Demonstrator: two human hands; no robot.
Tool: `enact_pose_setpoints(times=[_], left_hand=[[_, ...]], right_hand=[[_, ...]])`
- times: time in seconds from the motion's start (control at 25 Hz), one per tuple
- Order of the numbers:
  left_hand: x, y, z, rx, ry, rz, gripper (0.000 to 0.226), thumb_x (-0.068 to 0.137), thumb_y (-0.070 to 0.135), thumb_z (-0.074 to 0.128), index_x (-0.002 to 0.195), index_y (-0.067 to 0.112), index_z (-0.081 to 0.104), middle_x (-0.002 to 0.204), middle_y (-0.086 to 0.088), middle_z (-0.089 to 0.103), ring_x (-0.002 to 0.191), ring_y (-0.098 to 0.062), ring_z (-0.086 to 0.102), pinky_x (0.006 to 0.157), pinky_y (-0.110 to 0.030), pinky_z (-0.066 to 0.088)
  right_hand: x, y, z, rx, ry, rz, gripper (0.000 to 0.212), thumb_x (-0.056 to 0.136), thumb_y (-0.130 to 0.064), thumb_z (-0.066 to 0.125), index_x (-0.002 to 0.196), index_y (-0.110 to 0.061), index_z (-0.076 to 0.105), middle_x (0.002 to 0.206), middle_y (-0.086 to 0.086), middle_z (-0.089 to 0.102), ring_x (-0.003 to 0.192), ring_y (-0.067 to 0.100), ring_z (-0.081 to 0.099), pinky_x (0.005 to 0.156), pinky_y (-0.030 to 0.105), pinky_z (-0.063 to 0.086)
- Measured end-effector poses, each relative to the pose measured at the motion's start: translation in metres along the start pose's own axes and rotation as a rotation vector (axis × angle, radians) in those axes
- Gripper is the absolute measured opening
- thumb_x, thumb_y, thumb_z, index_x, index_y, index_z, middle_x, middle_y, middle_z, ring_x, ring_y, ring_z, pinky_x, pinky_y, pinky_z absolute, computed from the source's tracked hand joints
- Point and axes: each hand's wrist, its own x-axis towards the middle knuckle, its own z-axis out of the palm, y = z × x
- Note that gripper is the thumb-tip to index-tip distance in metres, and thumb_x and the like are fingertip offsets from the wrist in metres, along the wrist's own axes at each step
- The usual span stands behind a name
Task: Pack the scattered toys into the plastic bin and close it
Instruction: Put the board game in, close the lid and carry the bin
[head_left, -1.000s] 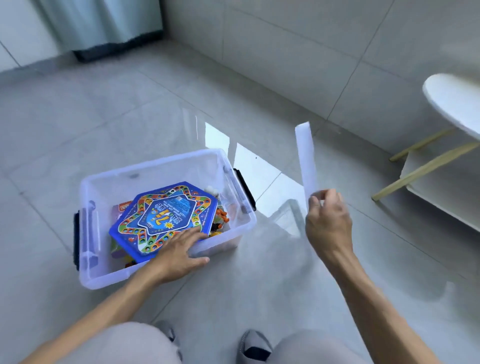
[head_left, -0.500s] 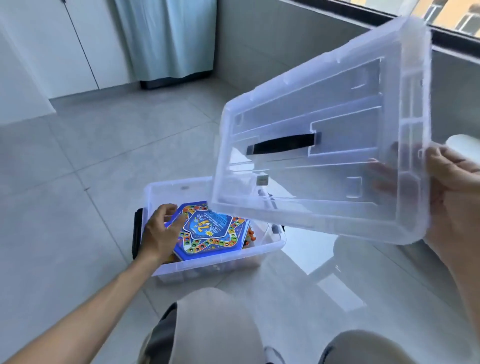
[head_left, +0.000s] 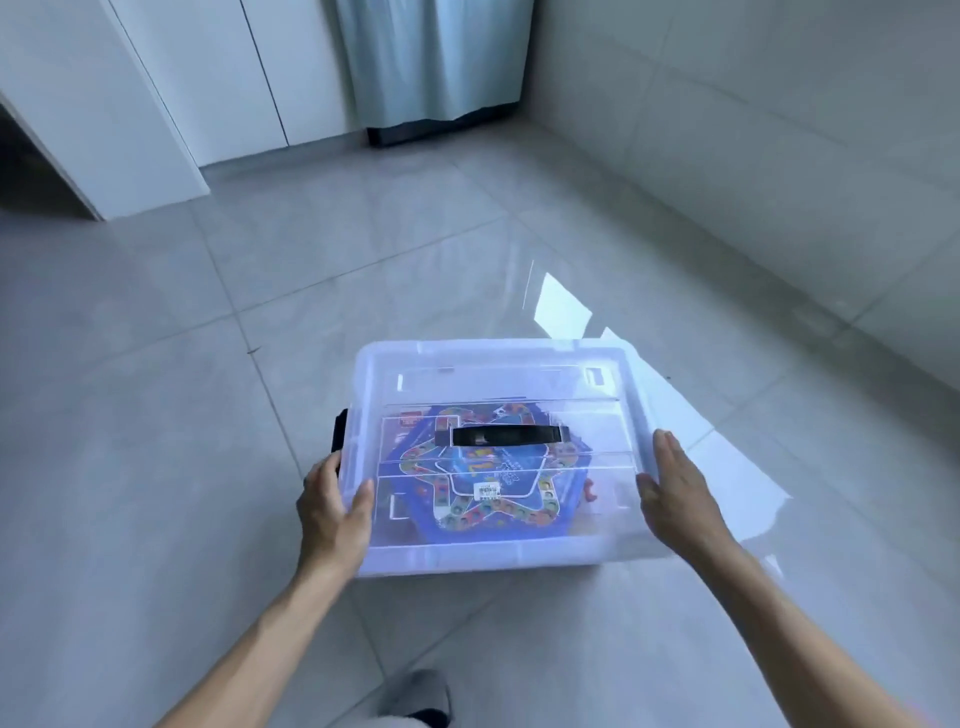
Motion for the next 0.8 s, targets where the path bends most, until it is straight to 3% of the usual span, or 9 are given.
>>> enact_pose_setpoints(times=[0.08, 0.16, 0.24, 0.4, 0.48, 0.56, 0.64, 0.72, 0.8], left_hand=[[0.004, -0.01, 0.007, 0.01, -0.031, -0.049, 0.05, 0.089, 0.023, 0.057, 0.135, 0.008, 0.045, 0.135, -0.015, 0.053, 0.122, -0.034, 0.048, 0.102, -0.042, 0.039], [0.009, -0.014, 0.009, 0.043, -0.047, -0.074, 0.055, 0.084, 0.033, 0.051, 0.133, 0.01, 0.044, 0.133, -0.014, 0.053, 0.121, -0.035, 0.047, 0.1, -0.047, 0.041], [0.014, -0.011, 0.009, 0.08, -0.055, -0.08, 0.055, 0.086, 0.032, 0.05, 0.135, 0.01, 0.043, 0.137, -0.013, 0.05, 0.126, -0.035, 0.042, 0.104, -0.047, 0.038], [0.021, 0.002, 0.008, 0.183, -0.105, -0.095, 0.055, 0.097, 0.021, 0.048, 0.148, 0.008, 0.031, 0.159, -0.007, 0.021, 0.144, -0.029, 0.017, 0.116, -0.041, 0.02], [0.024, 0.002, 0.002, 0.137, -0.176, -0.111, 0.057, 0.092, 0.032, 0.049, 0.145, 0.011, 0.036, 0.156, -0.01, 0.024, 0.142, -0.031, 0.023, 0.116, -0.045, 0.023], [0.021, 0.004, -0.001, 0.001, -0.197, -0.125, 0.062, 0.084, 0.05, 0.048, 0.138, 0.021, 0.044, 0.148, -0.011, 0.038, 0.136, -0.031, 0.036, 0.111, -0.047, 0.032], [0.017, 0.01, -0.003, -0.145, -0.149, -0.247, 0.067, 0.088, 0.056, 0.053, 0.144, 0.025, 0.033, 0.15, -0.007, 0.038, 0.137, -0.028, 0.038, 0.111, -0.043, 0.033], [0.023, 0.007, -0.002, -0.18, -0.105, -0.407, 0.084, 0.086, 0.059, 0.057, 0.151, 0.02, 0.021, 0.154, -0.006, 0.032, 0.139, -0.026, 0.035, 0.11, -0.039, 0.031], [0.026, 0.003, -0.001, -0.122, -0.077, -0.442, 0.098, 0.075, 0.066, 0.064, 0.148, 0.012, 0.029, 0.143, -0.009, 0.046, 0.128, -0.027, 0.045, 0.102, -0.037, 0.039]], right_hand=[[0.011, 0.001, 0.005, -0.069, 0.036, 0.003, 0.058, 0.099, -0.015, 0.042, 0.153, -0.014, 0.021, 0.16, 0.005, 0.025, 0.142, 0.029, 0.029, 0.11, 0.042, 0.031], [0.019, 0.002, 0.003, -0.111, 0.063, 0.037, 0.056, 0.098, -0.016, 0.042, 0.151, -0.02, 0.025, 0.155, 0.003, 0.036, 0.134, 0.031, 0.039, 0.099, 0.043, 0.038], [0.019, -0.005, -0.004, -0.125, 0.09, 0.058, 0.053, 0.097, -0.018, 0.043, 0.148, -0.023, 0.03, 0.144, 0.005, 0.049, 0.124, 0.033, 0.048, 0.09, 0.042, 0.041], [0.009, -0.008, -0.012, -0.184, 0.064, 0.099, 0.055, 0.093, -0.019, 0.045, 0.146, -0.028, 0.035, 0.129, 0.01, 0.061, 0.112, 0.035, 0.056, 0.08, 0.038, 0.04], [0.001, 0.004, -0.01, -0.145, 0.058, 0.11, 0.056, 0.093, -0.022, 0.048, 0.147, -0.03, 0.037, 0.136, 0.009, 0.057, 0.119, 0.033, 0.053, 0.084, 0.038, 0.042], [-0.004, 0.014, -0.006, 0.093, 0.026, 0.136, 0.061, 0.095, -0.023, 0.054, 0.15, -0.034, 0.032, 0.155, 0.006, 0.036, 0.137, 0.028, 0.04, 0.103, 0.041, 0.036], [-0.001, 0.021, -0.002, 0.46, -0.042, 0.277, 0.075, 0.093, -0.026, 0.062, 0.153, -0.034, 0.019, 0.157, 0.002, 0.026, 0.141, 0.026, 0.035, 0.109, 0.041, 0.032], [0.004, 0.031, 0.005, 0.739, -0.108, 0.516, 0.098, 0.081, -0.039, 0.076, 0.154, -0.028, 0.012, 0.149, 0.001, 0.035, 0.133, 0.029, 0.044, 0.107, 0.045, 0.039], [0.003, 0.04, 0.008, 0.8, -0.133, 0.607, 0.106, 0.061, -0.052, 0.086, 0.146, -0.016, 0.035, 0.135, 0.002, 0.052, 0.118, 0.03, 0.058, 0.095, 0.044, 0.049]])
